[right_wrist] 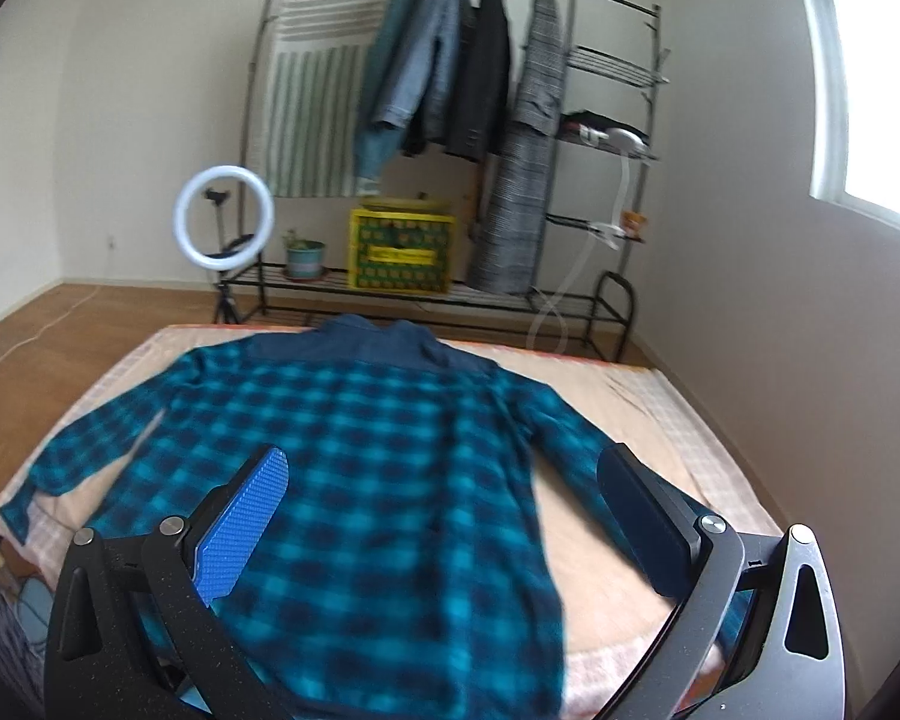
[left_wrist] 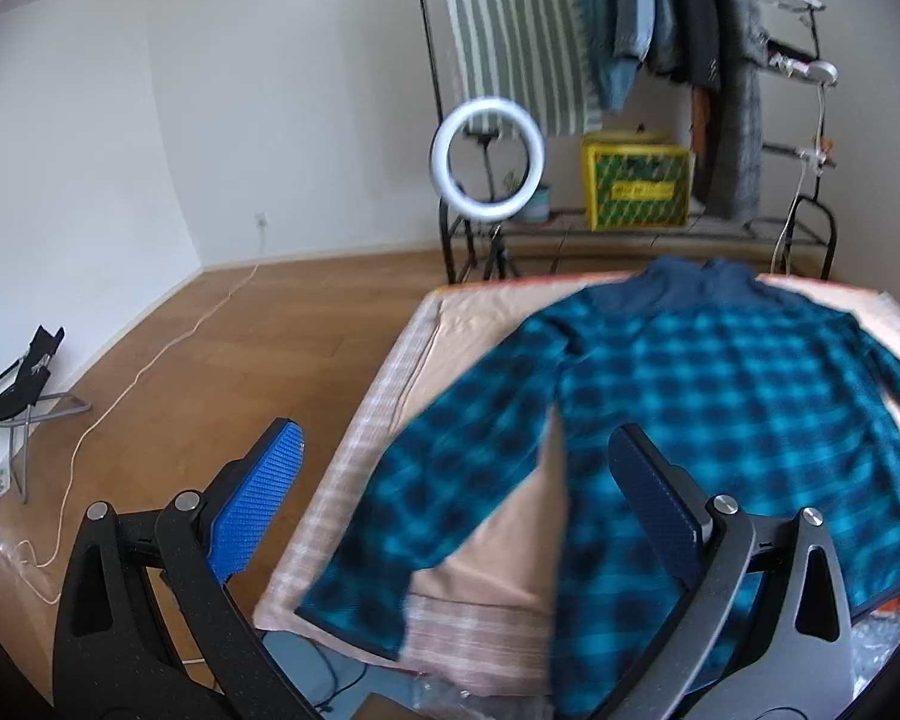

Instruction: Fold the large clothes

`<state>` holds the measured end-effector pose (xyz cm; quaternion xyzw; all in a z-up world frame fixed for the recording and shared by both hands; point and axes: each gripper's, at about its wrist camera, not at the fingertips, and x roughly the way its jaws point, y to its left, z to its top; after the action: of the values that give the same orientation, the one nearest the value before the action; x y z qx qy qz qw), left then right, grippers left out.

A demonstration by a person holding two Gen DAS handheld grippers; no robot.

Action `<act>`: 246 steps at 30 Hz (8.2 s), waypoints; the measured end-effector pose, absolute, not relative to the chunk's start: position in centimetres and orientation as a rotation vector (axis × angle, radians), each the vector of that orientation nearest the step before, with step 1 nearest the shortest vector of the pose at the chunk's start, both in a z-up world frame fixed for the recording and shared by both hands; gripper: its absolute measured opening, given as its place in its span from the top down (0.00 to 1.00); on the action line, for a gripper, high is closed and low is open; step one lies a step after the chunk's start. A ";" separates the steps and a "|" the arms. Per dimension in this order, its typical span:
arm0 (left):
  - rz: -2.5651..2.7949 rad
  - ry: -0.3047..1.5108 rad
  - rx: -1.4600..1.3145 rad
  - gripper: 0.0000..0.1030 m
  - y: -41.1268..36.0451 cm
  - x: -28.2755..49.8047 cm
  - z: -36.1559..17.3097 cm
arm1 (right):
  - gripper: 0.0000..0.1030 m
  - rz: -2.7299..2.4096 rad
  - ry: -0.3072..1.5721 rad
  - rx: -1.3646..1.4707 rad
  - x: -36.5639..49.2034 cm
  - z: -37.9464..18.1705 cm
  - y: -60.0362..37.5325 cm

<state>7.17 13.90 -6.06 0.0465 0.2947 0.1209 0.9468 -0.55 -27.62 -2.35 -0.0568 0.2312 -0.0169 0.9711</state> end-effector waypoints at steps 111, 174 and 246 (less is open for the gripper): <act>-0.214 1.053 -0.275 0.91 14.0 16.6 -23.6 | 0.70 0.593 1.092 0.115 9.9 -15.9 -15.9; -0.341 0.996 -0.495 0.96 14.4 20.4 -17.3 | 0.98 0.770 1.228 0.650 4.1 -18.1 -17.7; -0.376 0.939 -0.711 0.96 16.5 3.0 -25.7 | 0.70 0.780 1.211 -0.046 9.9 -17.4 -6.4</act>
<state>3.00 16.52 -25.72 -0.3335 0.4400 -0.1763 0.8149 9.85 -6.42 -17.39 -0.0209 0.5546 0.3570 0.7513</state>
